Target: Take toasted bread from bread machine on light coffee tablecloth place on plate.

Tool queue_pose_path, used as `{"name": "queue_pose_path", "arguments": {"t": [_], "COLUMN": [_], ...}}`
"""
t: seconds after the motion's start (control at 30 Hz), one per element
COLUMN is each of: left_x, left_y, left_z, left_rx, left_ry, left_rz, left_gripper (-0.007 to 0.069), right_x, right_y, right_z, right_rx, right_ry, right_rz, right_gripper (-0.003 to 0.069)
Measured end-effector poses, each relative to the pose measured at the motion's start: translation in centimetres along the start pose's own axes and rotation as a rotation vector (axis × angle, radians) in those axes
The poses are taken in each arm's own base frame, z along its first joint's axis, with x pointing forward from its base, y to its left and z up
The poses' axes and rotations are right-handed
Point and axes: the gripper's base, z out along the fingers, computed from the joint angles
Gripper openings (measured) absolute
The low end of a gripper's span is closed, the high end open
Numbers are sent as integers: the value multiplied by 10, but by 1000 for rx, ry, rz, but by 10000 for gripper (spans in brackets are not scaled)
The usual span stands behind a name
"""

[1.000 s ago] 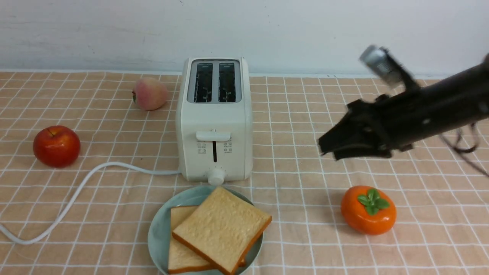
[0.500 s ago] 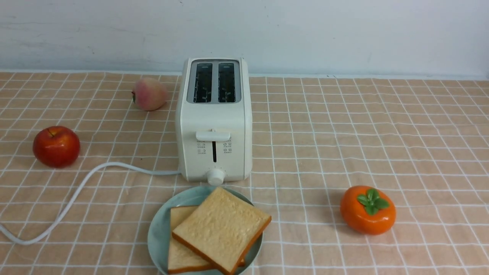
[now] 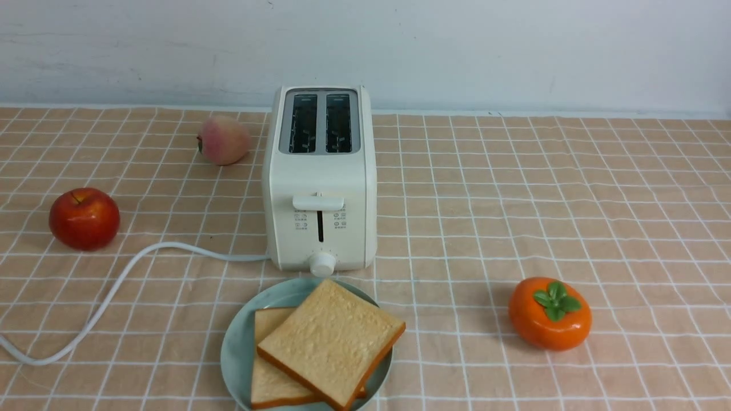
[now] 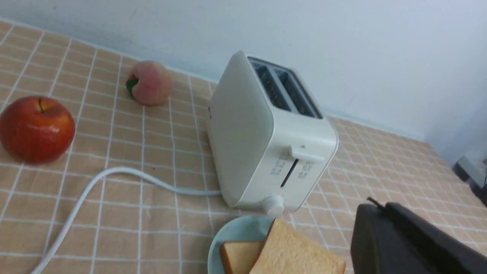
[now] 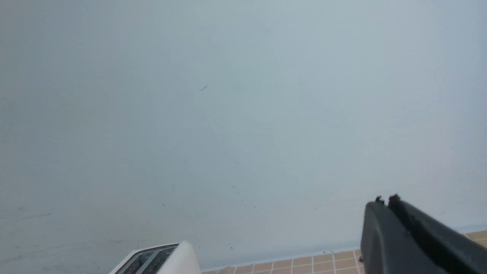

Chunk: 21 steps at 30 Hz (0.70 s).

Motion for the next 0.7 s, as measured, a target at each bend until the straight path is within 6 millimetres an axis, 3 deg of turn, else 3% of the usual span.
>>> {"name": "queue_pose_path", "arguments": {"t": [0.33, 0.7], "left_x": [3, 7], "left_y": [1, 6], "left_z": [0, 1], "left_rx": [-14, -48], "left_ry": [28, 57], "left_rz": [-1, 49], "left_gripper": [-13, -6], "right_x": [18, 19], "right_y": [-5, -5], "right_z": [2, 3], "right_rx": [19, 19], "right_ry": [53, 58], "right_rz": [1, 2], "right_gripper": [14, 27]}}
